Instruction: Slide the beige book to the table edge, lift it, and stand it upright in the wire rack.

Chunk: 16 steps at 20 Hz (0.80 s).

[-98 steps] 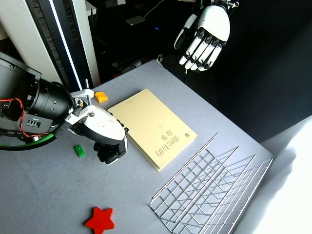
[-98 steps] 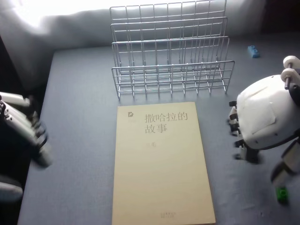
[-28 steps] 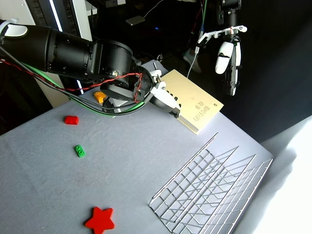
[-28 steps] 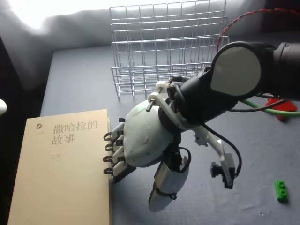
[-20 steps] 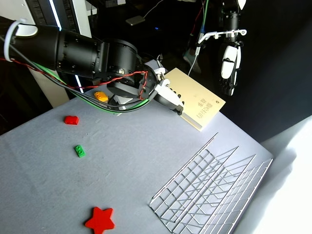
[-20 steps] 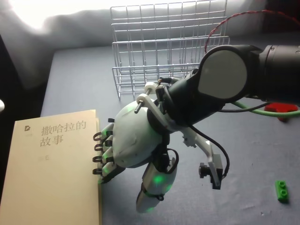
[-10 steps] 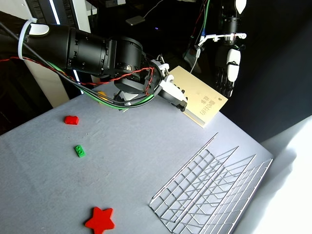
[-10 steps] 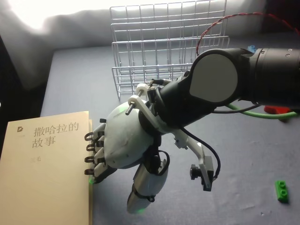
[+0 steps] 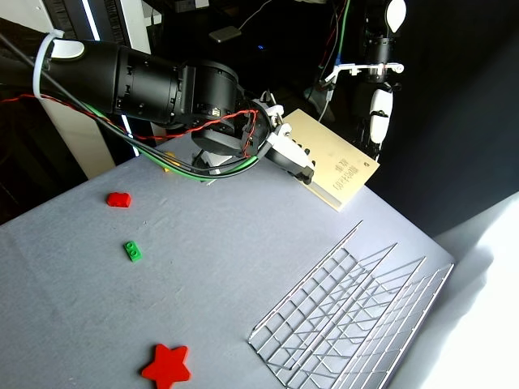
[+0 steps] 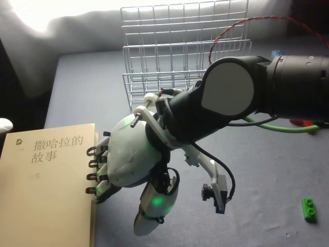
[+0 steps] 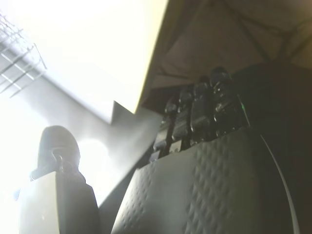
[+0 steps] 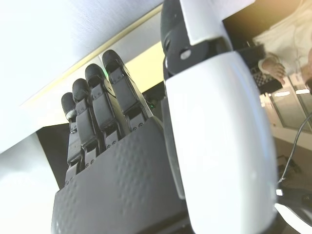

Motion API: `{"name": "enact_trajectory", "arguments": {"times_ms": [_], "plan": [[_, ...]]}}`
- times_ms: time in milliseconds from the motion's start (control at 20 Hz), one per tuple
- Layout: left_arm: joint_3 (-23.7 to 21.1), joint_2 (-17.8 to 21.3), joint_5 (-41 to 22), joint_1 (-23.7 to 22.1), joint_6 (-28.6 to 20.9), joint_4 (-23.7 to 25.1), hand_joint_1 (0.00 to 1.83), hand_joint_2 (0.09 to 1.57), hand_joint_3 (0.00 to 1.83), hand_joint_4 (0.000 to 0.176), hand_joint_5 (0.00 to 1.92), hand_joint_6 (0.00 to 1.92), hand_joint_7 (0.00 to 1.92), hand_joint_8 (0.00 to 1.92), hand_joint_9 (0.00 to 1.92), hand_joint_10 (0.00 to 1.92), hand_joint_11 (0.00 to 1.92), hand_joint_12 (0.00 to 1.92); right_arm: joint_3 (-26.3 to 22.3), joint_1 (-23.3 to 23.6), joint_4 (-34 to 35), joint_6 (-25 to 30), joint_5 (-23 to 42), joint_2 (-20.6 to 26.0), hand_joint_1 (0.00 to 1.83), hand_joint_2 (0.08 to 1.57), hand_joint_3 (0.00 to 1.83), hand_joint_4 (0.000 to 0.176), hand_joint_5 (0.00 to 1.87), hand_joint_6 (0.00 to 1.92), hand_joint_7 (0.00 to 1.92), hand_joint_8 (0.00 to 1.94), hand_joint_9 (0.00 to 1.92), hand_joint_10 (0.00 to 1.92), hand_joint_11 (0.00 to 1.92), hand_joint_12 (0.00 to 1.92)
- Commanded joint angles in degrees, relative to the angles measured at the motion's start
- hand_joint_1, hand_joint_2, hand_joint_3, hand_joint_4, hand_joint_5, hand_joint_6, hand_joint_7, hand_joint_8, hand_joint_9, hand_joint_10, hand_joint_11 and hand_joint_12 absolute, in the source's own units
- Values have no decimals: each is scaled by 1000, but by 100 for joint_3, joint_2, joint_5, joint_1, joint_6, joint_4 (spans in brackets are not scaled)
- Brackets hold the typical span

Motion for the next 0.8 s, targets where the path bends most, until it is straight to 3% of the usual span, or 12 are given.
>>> {"name": "enact_trajectory", "arguments": {"times_ms": [0, 250, 750], "plan": [[44, -6, -105, 17, 33, -95, 493, 982, 0, 0, 0, 0, 0, 0, 0, 0, 0, 0, -16, 83, 159, 30, -336, 1, 107, 1154, 0, 0, 179, 2, 184, 3, 164, 3, 0, 408], [56, -149, -170, 120, 73, -96, 521, 983, 0, 0, 0, 0, 0, 0, 0, 0, 0, 0, -13, 98, 157, 29, -430, -20, 105, 1145, 0, 0, 219, 4, 222, 4, 198, 5, 0, 494], [114, -287, -241, 197, 199, -175, 502, 988, 0, 0, 0, 0, 0, 0, 0, 0, 0, 0, -14, 121, 155, 28, -437, -95, 118, 1146, 0, 0, 214, 4, 210, 3, 188, 3, 0, 483]]}}
